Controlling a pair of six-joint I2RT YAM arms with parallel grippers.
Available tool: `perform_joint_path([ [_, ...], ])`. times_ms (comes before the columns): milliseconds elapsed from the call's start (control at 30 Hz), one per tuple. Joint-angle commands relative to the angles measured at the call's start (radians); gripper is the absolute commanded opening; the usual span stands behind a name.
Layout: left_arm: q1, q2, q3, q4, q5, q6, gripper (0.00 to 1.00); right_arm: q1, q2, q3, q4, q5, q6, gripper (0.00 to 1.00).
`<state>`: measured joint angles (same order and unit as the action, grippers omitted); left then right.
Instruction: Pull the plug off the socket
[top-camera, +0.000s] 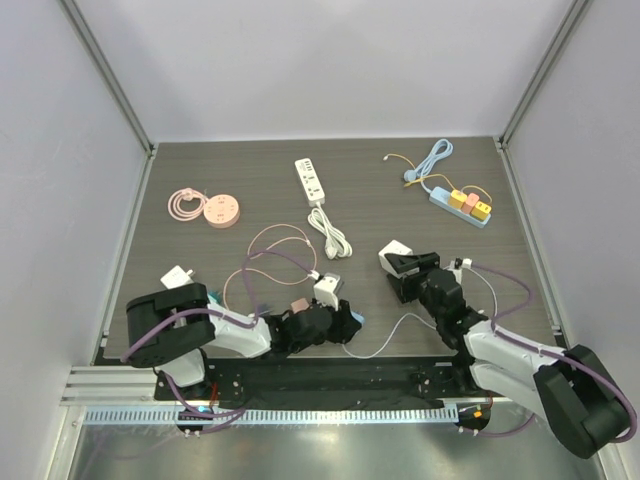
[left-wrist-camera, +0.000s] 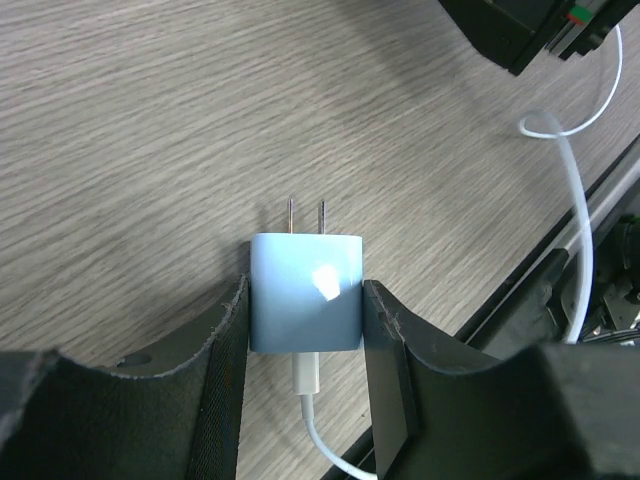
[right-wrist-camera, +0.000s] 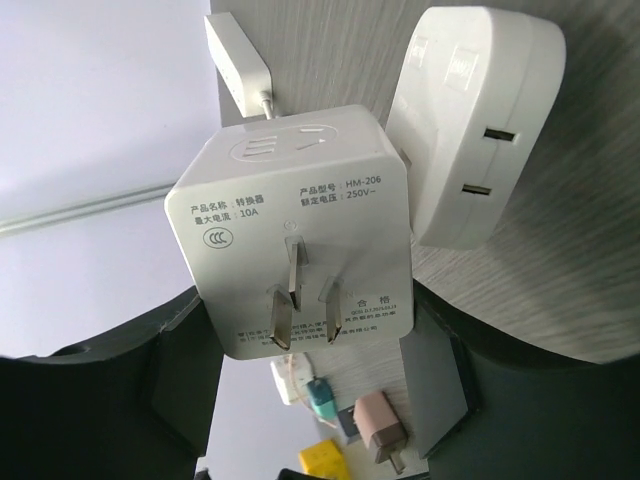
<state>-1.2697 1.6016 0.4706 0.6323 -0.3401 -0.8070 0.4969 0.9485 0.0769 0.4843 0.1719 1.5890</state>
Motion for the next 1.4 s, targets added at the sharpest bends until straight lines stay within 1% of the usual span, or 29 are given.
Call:
perform_joint_path([
  [0,0.001,-0.014,-0.010,-0.018,-0.013,-0.004,0.00,-0.017,0.016,0.093,0.014,0.026,-0.139,0.01],
  [67,0.003,-0.041,-0.009,-0.048,-0.033,-0.003,0.00,-0.018,0.021,0.127,-0.030,-0.021,-0.219,0.01],
  [167,0.009,-0.110,0.011,-0.158,-0.060,0.006,0.00,-0.017,-0.019,0.158,-0.116,-0.070,-0.335,0.01],
  [200,0.009,-0.149,0.028,-0.199,-0.074,0.005,0.00,-0.015,-0.049,0.162,-0.139,-0.081,-0.366,0.01],
  [233,0.009,-0.166,0.039,-0.306,-0.091,0.003,0.00,-0.015,-0.068,0.179,-0.188,-0.093,-0.397,0.01],
  [267,0.010,-0.181,0.049,-0.347,-0.115,0.005,0.00,-0.015,-0.083,0.193,-0.223,-0.107,-0.479,0.01],
  [333,0.013,-0.233,0.062,-0.457,-0.146,0.003,0.00,-0.015,-0.115,0.239,-0.313,-0.156,-0.559,0.01],
  [367,0.015,-0.250,0.066,-0.495,-0.161,0.000,0.00,-0.015,-0.126,0.251,-0.338,-0.196,-0.631,0.01],
  [400,0.016,-0.264,0.068,-0.526,-0.180,-0.004,0.00,-0.015,-0.140,0.261,-0.364,-0.227,-0.664,0.01],
  [467,0.029,-0.292,0.069,-0.580,-0.174,0.002,0.00,-0.015,-0.188,0.264,-0.398,-0.267,-0.740,0.01],
  [500,0.030,-0.299,0.069,-0.582,-0.156,0.009,0.05,-0.015,-0.201,0.264,-0.424,-0.294,-0.760,0.01],
  [567,0.030,-0.319,0.051,-0.580,-0.152,0.003,0.22,-0.015,-0.234,0.255,-0.444,-0.316,-0.800,0.01],
  [600,0.030,-0.325,0.043,-0.571,-0.152,0.000,0.43,-0.015,-0.240,0.253,-0.457,-0.325,-0.834,0.01],
  [633,0.030,-0.331,0.036,-0.565,-0.152,-0.004,0.52,-0.015,-0.247,0.251,-0.478,-0.331,-0.846,0.01],
  [667,0.032,-0.338,0.028,-0.560,-0.151,-0.011,0.58,-0.015,-0.252,0.251,-0.509,-0.333,-0.857,0.01],
  [700,0.032,-0.339,0.028,-0.560,-0.148,-0.011,0.69,-0.015,-0.251,0.253,-0.524,-0.336,-0.863,0.01],
  [800,0.032,-0.341,0.048,-0.578,-0.142,0.000,0.81,-0.015,-0.246,0.247,-0.541,-0.386,-0.883,0.01],
  [900,0.033,-0.364,0.086,-0.605,-0.135,0.009,0.88,-0.015,-0.240,0.227,-0.538,-0.445,-0.896,0.01],
  [933,0.033,-0.374,0.092,-0.605,-0.125,0.020,0.89,-0.015,-0.238,0.210,-0.524,-0.457,-0.900,0.01],
  [1067,0.049,-0.416,0.144,-0.580,-0.031,0.035,0.91,-0.015,-0.246,0.161,-0.457,-0.541,-0.939,0.01],
  [1100,0.055,-0.419,0.175,-0.582,0.019,0.031,0.94,-0.014,-0.244,0.150,-0.438,-0.590,-0.942,0.01],
  [1133,0.072,-0.419,0.195,-0.588,0.039,0.020,0.96,-0.014,-0.240,0.126,-0.390,-0.618,-0.946,0.01],
  [1167,0.082,-0.416,0.210,-0.608,0.061,-0.004,1.00,-0.014,-0.235,0.113,-0.368,-0.641,-0.949,0.01],
  [1233,0.121,-0.399,0.264,-0.629,0.120,-0.032,1.00,-0.009,-0.229,0.103,-0.358,-0.669,-0.972,0.01],
  [1300,0.162,-0.372,0.305,-0.689,0.182,-0.078,1.00,-0.003,-0.232,0.098,-0.352,-0.676,-0.986,0.01],
  [1367,0.185,-0.306,0.384,-0.752,0.216,-0.109,1.00,0.005,-0.249,0.092,-0.336,-0.683,-0.988,0.01],
])
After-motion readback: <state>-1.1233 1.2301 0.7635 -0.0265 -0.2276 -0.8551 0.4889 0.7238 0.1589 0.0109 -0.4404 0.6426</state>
